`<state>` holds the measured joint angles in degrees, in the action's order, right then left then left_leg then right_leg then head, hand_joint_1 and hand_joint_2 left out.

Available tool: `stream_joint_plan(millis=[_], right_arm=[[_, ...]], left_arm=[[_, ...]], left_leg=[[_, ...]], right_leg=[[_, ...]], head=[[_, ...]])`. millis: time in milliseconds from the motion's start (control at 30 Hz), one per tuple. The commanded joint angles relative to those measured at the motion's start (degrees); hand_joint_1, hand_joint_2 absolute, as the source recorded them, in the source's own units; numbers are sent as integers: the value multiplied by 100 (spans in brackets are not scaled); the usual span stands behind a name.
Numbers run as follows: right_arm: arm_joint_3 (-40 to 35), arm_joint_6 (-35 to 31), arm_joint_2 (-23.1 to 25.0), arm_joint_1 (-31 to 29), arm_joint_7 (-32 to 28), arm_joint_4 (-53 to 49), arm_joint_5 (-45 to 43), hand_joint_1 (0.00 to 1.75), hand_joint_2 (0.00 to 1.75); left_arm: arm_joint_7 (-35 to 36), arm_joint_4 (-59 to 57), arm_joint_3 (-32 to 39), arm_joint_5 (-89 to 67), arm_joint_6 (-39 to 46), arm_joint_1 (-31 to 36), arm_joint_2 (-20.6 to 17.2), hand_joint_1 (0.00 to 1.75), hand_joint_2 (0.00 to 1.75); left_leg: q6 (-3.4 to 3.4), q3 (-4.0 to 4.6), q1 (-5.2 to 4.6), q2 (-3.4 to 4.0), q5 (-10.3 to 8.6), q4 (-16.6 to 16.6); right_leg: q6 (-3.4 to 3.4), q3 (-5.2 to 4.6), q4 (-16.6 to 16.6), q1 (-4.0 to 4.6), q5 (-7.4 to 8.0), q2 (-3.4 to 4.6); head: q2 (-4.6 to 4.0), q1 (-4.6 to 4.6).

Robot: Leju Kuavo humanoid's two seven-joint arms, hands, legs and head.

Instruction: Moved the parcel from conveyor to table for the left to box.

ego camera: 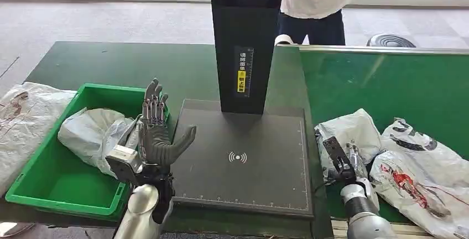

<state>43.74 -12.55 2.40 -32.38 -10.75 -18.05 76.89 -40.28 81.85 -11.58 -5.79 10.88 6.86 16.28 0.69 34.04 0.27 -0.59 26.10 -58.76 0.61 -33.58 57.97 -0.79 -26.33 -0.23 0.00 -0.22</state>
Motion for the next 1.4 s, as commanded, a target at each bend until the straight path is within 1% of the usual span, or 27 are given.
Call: stream_joint_plan(millis=[33, 667, 900, 967, 1167, 1367, 1400], right_arm=[[-88, 37, -53, -11, 51, 314, 4, 0, 175], [-88, 37, -53, -11, 51, 314, 4, 0, 175], [-88, 37, -53, -11, 51, 314, 4, 0, 175], [-88, 37, -53, -11, 51, 314, 4, 0, 175], [-88, 37, -53, -11, 51, 314, 4, 0, 175], [-88, 37, -53, -11, 51, 314, 4, 0, 175], [-88, 37, -53, -11, 51, 314, 4, 0, 175]], left_arm=[[28, -149, -182, 24, 10, -400, 191, 0, 175], [28, -149, -182, 24, 10, -400, 191, 0, 175], [28, -149, -182, 24, 10, -400, 191, 0, 175], [28, -149, -182, 24, 10, -400, 191, 0, 175], [28, -149, -182, 24, 10, -400, 191, 0, 175], [28, -149, -182, 24, 10, -400, 191, 0, 175], [28, -149, -182, 24, 10, -400, 191, 0, 175]], left_leg=[[-2, -16, -2, 9, 2, 13], [-1, -11, 0, 7, 2, 8], [-3, -23, 0, 15, -3, 29], [-1, -11, -1, 8, 1, 10], [-3, -20, 0, 13, -2, 25], [-1, -12, -1, 7, 2, 9], [-2, -24, 0, 15, -3, 28]], right_leg=[[-2, 14, -14, -1, 1, 7], [-1, 10, -10, 1, 1, 5], [-3, 22, -33, 2, 8, 10], [-2, 10, -12, 0, 2, 5], [-3, 18, -28, 2, 7, 9], [-2, 11, -10, 0, 0, 5], [-4, 21, -31, 1, 8, 10]], head=[[0, 0], [0, 0], [0, 0], [0, 0], [0, 0], [0, 0], [0, 0]])
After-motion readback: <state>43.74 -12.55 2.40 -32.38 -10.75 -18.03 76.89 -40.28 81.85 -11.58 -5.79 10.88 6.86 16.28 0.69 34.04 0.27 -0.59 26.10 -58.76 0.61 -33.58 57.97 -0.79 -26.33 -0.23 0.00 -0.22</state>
